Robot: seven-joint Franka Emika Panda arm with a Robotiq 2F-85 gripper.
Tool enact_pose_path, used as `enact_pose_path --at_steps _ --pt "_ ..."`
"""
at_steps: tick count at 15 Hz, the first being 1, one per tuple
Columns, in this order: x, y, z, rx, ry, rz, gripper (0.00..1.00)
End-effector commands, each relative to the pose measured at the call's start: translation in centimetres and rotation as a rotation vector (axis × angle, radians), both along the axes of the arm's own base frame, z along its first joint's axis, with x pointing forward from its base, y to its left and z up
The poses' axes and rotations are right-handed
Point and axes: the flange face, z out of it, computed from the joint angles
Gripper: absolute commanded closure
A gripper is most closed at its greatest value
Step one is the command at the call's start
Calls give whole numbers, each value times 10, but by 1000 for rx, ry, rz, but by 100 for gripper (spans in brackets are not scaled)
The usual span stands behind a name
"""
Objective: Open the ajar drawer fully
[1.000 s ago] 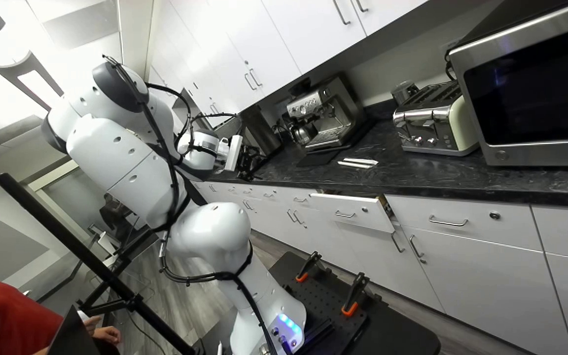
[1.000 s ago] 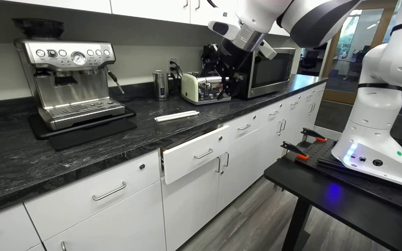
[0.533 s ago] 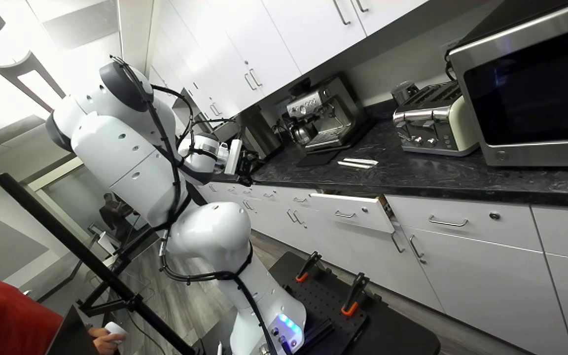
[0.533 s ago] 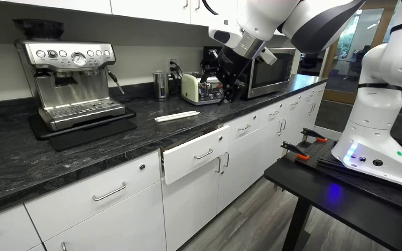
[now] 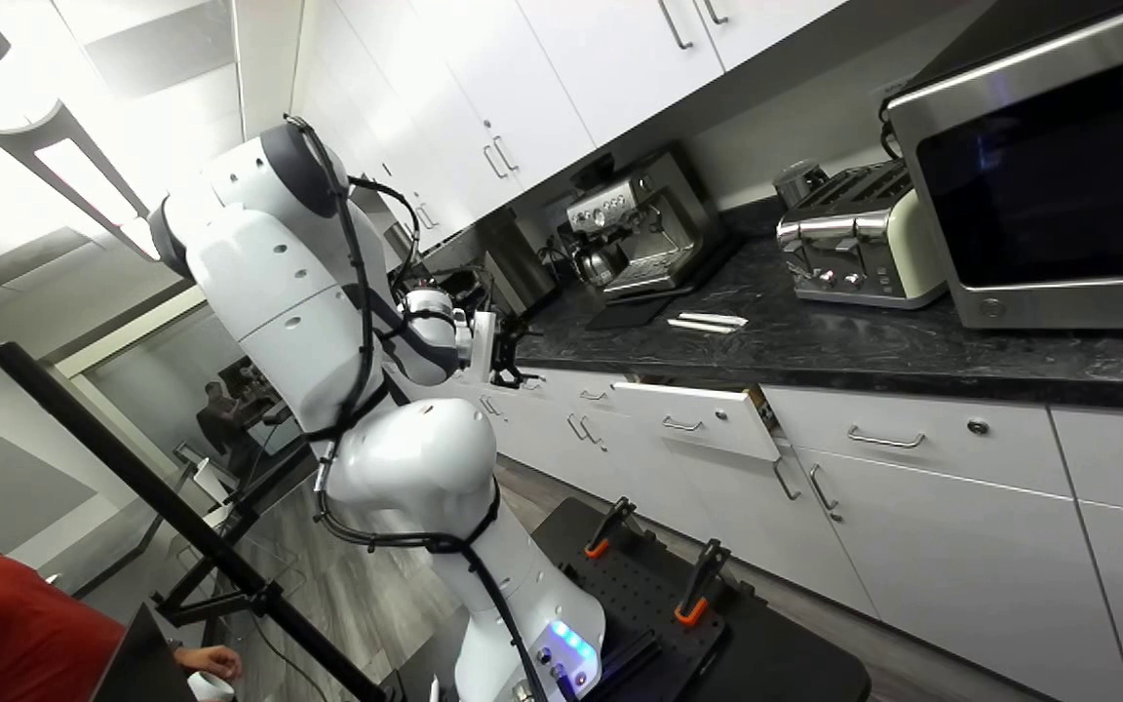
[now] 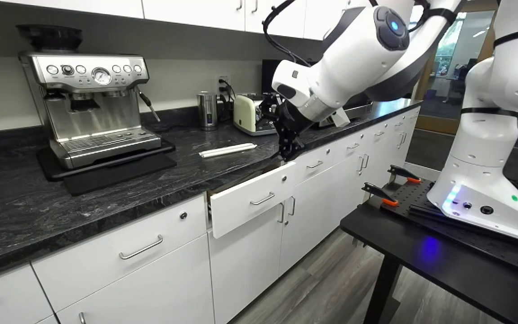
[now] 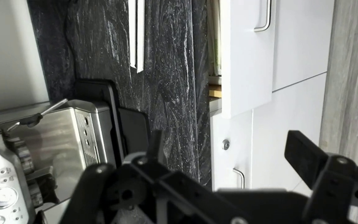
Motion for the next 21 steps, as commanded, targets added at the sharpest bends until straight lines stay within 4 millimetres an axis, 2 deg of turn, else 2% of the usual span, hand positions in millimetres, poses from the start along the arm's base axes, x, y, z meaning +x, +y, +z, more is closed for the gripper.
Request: enact_pose_path --at_steps 1,3,4,6,10,12,16,21 --pt "-12 14 -40 44 -61 -48 0" --pt "-31 21 -51 69 -52 -26 0" --pt "-23 10 -46 45 -32 -30 0" --pt "-29 12 -53 43 -17 -25 0" --pt "-25 12 -56 38 -35 -47 0" --pt "-21 14 -74 17 -76 -87 0" --pt "-13 23 -126 -16 -186 -170 0" --pt "-9 47 -190 -58 -267 -242 0"
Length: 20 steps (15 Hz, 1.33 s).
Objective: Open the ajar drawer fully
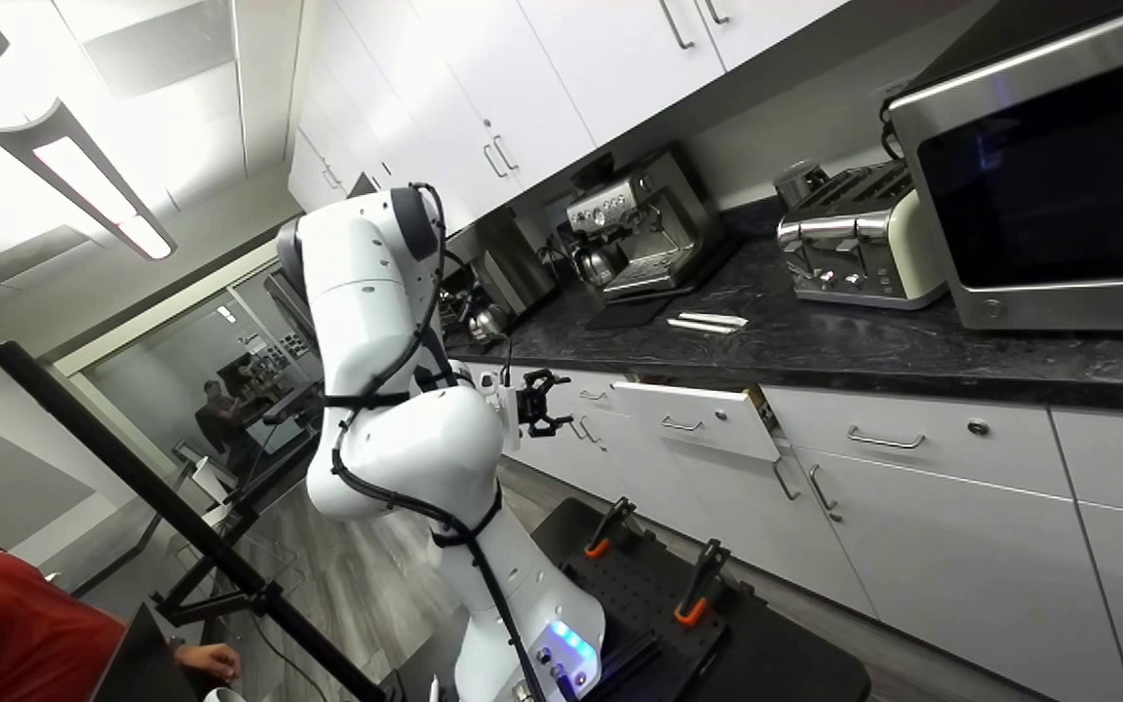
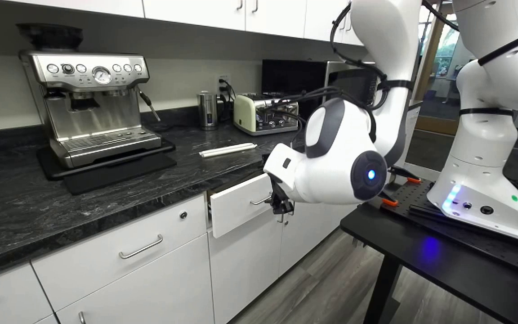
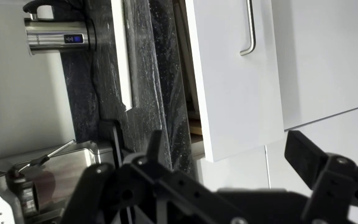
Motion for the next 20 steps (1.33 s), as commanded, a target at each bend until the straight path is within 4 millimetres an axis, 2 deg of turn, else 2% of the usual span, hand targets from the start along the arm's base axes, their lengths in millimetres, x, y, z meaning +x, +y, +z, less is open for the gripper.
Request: enact_pose_path --at_steps 1,4,5,9,10,12,17,20 --pt "6 24 -44 -19 -34 -44 0" --pt "-1 38 -64 -4 -15 -15 0" --pt "-2 27 -57 -31 8 -20 0" --pt "-5 29 -65 -34 16 -19 0" --pt "-2 26 -69 -100 -10 -68 0" --pt "3 23 -92 -193 -57 -141 0" --pt "16 21 -163 -339 -170 -309 0" --pt "28 25 -193 -383 -265 -373 0"
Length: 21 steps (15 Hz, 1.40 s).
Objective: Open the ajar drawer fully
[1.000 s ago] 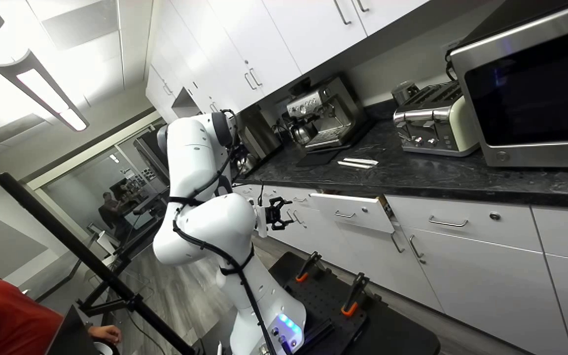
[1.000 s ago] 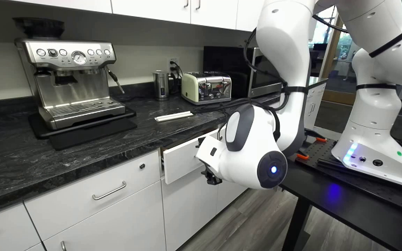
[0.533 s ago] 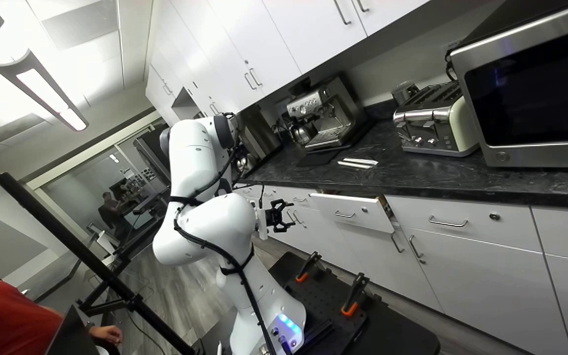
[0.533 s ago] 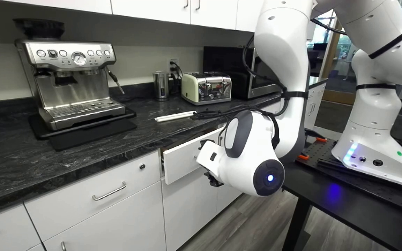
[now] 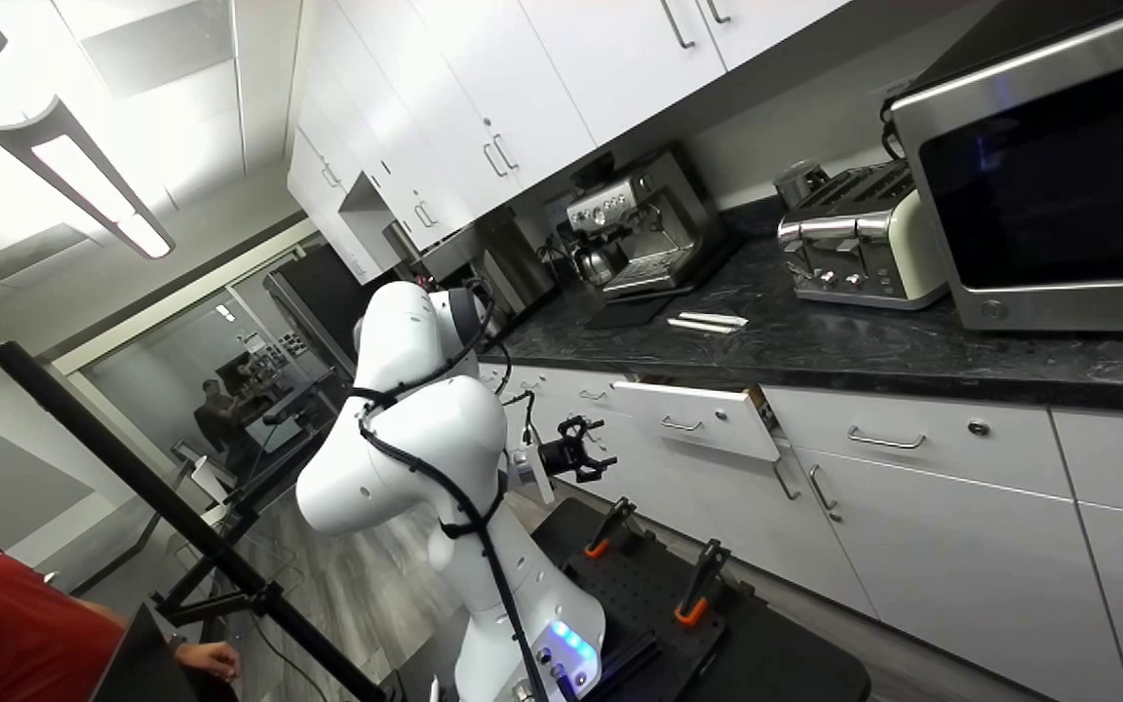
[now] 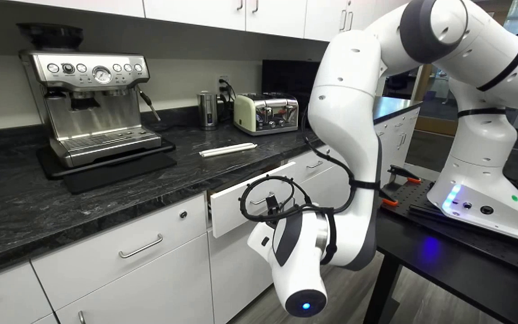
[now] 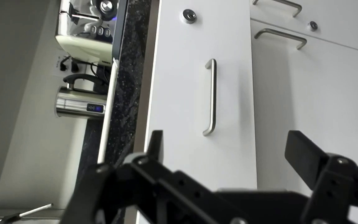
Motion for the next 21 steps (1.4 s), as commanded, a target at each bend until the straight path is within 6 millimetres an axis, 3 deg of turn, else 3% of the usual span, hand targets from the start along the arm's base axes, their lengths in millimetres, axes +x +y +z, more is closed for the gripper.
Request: enact_pose_path --at_steps 1,3,4,8,9,17,21 --pt "18 14 -34 -76 -125 -68 0" --pt "25 19 -42 -108 -182 -81 0" --pt "17 8 -37 -66 -134 -45 0" --pt "22 16 -48 -82 -173 -56 0" --pt "30 10 -49 -145 -198 -99 0" --pt "98 -35 -54 -148 -226 -127 0" --pt "117 -46 -61 -149 -261 -126 0"
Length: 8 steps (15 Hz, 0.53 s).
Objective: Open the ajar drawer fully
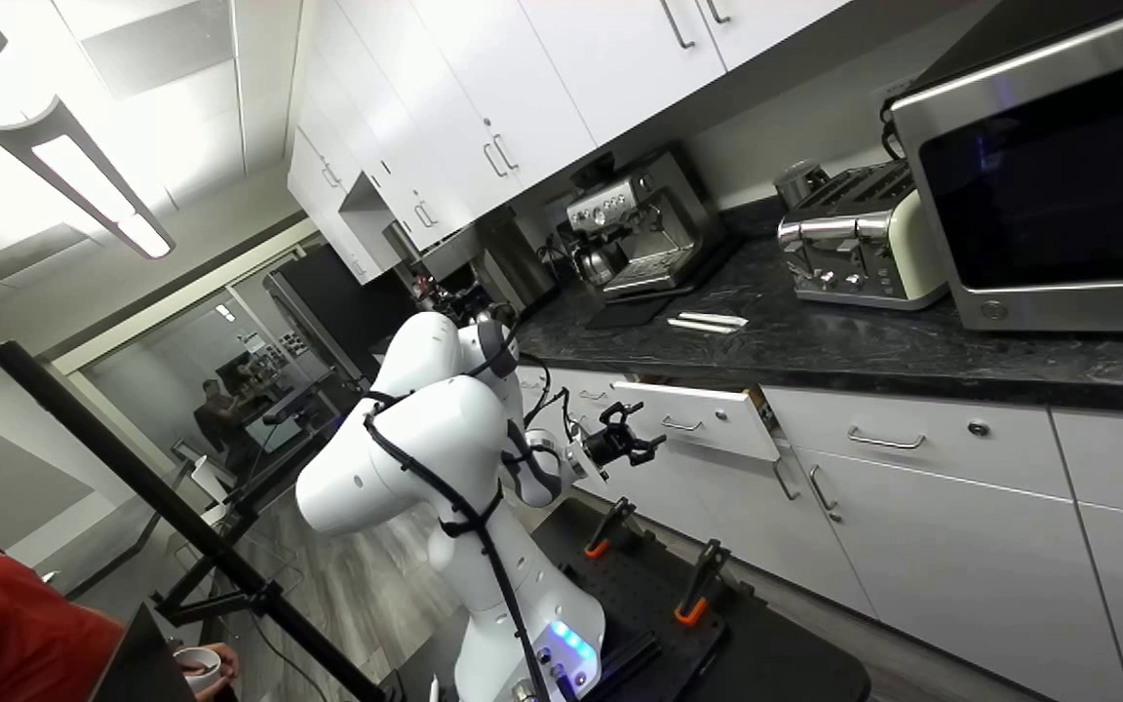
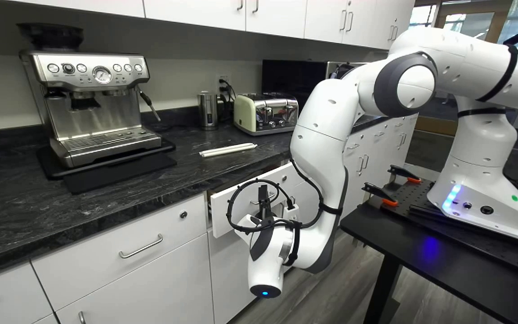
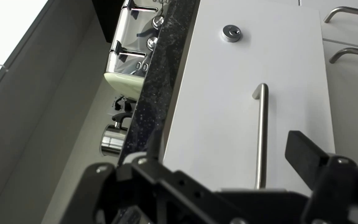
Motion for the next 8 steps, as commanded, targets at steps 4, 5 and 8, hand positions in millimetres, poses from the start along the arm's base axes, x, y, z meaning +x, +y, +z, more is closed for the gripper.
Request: enact_pose_path --at_steps 4,5,8 --pt "18 -5 -12 26 -42 30 0" --pt "18 -4 -13 33 -47 36 0" --pt "20 -2 -13 54 -75 52 0"
